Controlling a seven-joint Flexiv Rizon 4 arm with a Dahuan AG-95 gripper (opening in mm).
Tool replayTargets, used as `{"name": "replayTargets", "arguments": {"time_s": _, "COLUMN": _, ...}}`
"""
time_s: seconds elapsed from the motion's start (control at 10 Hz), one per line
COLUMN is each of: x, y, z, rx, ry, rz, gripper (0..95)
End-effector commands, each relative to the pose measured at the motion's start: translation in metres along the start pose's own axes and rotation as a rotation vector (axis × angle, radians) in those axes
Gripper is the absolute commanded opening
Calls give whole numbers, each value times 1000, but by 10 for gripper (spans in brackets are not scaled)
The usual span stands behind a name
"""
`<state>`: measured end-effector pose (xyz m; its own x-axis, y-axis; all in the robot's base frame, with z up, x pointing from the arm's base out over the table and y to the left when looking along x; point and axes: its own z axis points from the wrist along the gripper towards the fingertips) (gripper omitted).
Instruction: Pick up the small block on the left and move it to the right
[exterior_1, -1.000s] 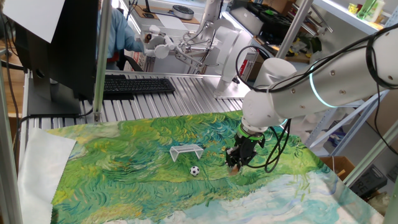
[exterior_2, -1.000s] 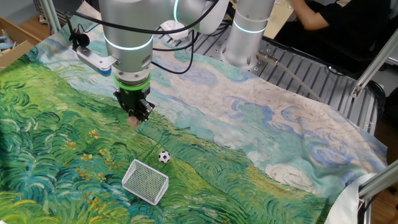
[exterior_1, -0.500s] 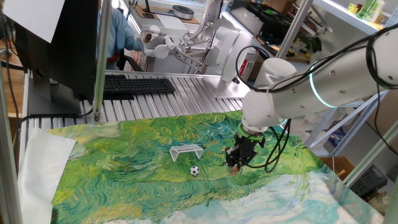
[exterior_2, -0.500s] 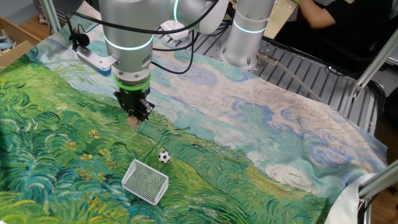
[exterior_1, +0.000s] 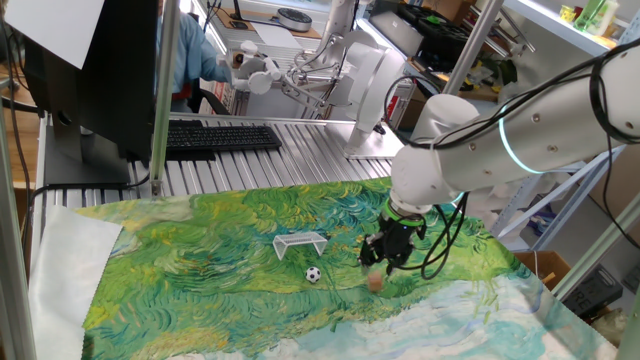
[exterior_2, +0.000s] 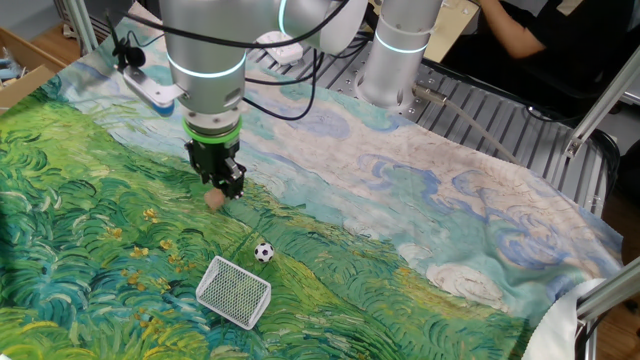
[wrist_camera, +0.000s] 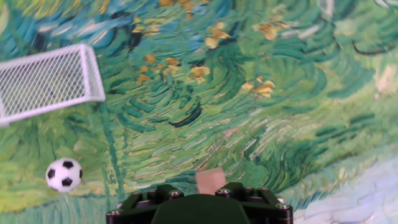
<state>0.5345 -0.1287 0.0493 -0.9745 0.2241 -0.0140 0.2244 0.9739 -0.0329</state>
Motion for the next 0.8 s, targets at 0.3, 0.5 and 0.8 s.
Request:
{"name": "replayTargets", "arguments": {"time_s": 0.3, "x": 0, "y": 0, "z": 0, "rx": -3, "ry": -1, "rz": 43, "gripper": 760}}
{"name": "replayTargets", "arguments": {"time_s": 0.5, "x": 1, "y": 1, "z": -1, "rx": -3, "ry": -2, "rz": 29, "gripper": 570}}
{"name": "replayTargets", "arguments": {"time_s": 0.8, "x": 4, "y": 5, "z": -12, "rx": -3, "ry": -3, "rz": -20, "gripper": 760}}
